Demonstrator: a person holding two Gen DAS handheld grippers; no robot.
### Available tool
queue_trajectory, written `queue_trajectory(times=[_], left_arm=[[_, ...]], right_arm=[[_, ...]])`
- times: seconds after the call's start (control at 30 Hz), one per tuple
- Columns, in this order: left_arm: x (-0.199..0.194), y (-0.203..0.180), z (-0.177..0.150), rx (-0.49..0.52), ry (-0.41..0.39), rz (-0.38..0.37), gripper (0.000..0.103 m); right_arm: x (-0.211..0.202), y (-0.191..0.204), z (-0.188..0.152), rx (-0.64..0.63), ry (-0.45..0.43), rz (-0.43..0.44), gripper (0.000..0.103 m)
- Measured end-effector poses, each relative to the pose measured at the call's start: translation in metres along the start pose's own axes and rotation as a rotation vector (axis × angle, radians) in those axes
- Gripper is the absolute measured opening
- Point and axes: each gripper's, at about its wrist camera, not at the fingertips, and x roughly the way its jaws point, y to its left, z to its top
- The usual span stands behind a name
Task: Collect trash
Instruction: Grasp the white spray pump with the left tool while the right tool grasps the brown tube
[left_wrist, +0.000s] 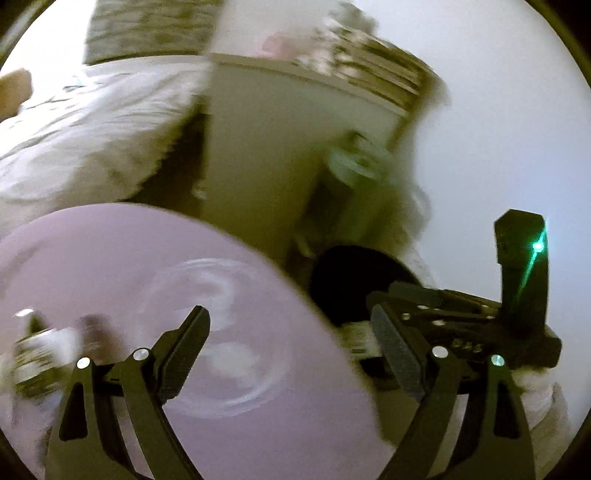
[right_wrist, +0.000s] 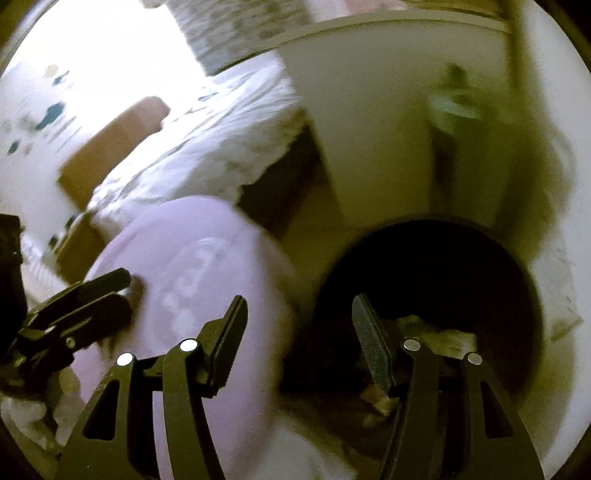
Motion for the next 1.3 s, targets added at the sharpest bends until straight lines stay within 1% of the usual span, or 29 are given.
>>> queue_trajectory(times=[0.1,0.27,0.3,0.33,0.37,0.4,0.43,0.5,0.53,0.6,0.63,0.67,0.73,0.8,0.87,0.93,1.0,1.03,1.07,1.17,1.27,1.3], left_arm=[[-0.035,0.052,-0.012,-0.073,-0.04,0.08,0.088],[-0.071,0.124,-0.033,-0.157,-0.063,0.197,0.088],[-0.076,0.137,-0.037,-0.165,-0.058,0.22,0.086],[-0.081,0.153,-0.043,-0.178,-0.045,0.241,0.079],[-0.084,0.165,-0.047,-0.188,-0.035,0.252,0.077],[-0.085,0.175,-0.05,-0.196,-0.024,0.263,0.074],[-0.084,0.189,-0.054,-0.205,-0.003,0.277,0.071],[-0.082,0.204,-0.056,-0.211,0.025,0.296,0.068],[-0.077,0.212,-0.057,-0.208,0.047,0.304,0.065],[-0.076,0.223,-0.062,-0.206,0.069,0.307,0.06],[-0.074,0.228,-0.063,-0.202,0.082,0.308,0.056],[-0.073,0.23,-0.065,-0.197,0.092,0.31,0.055],[-0.064,0.232,-0.066,-0.176,0.126,0.319,0.045],[-0.065,0.233,-0.066,-0.151,0.122,0.326,0.042],[-0.064,0.233,-0.065,-0.15,0.119,0.326,0.039],[-0.064,0.236,-0.065,-0.153,0.111,0.324,0.037],[-0.063,0.236,-0.066,-0.148,0.104,0.329,0.035],[-0.063,0.236,-0.067,-0.148,0.1,0.33,0.032],[-0.064,0.236,-0.068,-0.154,0.094,0.319,0.028],[-0.068,0.234,-0.071,-0.162,0.08,0.321,0.025],[-0.074,0.236,-0.074,-0.191,0.067,0.328,0.024],[-0.078,0.235,-0.075,-0.207,0.054,0.318,0.024]], right_arm=[[0.017,0.044,0.006,-0.069,0.03,0.054,0.06],[0.048,0.116,0.01,-0.154,0.091,0.151,0.06],[0.054,0.128,0.011,-0.167,0.105,0.168,0.06],[0.06,0.139,0.011,-0.18,0.118,0.183,0.06],[0.066,0.152,0.012,-0.196,0.128,0.192,0.058],[0.072,0.16,0.012,-0.208,0.137,0.195,0.054],[0.08,0.172,0.013,-0.223,0.155,0.198,0.054],[0.092,0.185,0.014,-0.237,0.178,0.199,0.049],[0.099,0.192,0.014,-0.244,0.192,0.187,0.048],[0.109,0.2,0.015,-0.26,0.213,0.143,0.043],[0.114,0.203,0.015,-0.267,0.225,0.126,0.043],[0.118,0.204,0.014,-0.272,0.234,0.115,0.042],[0.125,0.208,0.011,-0.287,0.25,0.089,0.04],[0.128,0.212,0.008,-0.304,0.258,0.079,0.04],[0.134,0.216,0.006,-0.328,0.266,0.046,0.04],[0.142,0.22,0.003,-0.355,0.282,0.016,0.037],[0.147,0.223,0.0,-0.378,0.274,0.0,0.034],[0.149,0.224,0.0,-0.387,0.268,-0.004,0.031],[0.148,0.224,-0.001,-0.389,0.262,-0.005,0.026],[0.146,0.215,0.001,-0.349,0.25,0.028,0.026],[0.133,0.207,0.002,-0.32,0.21,0.067,0.026],[0.127,0.204,0.002,-0.311,0.193,0.079,0.026]])
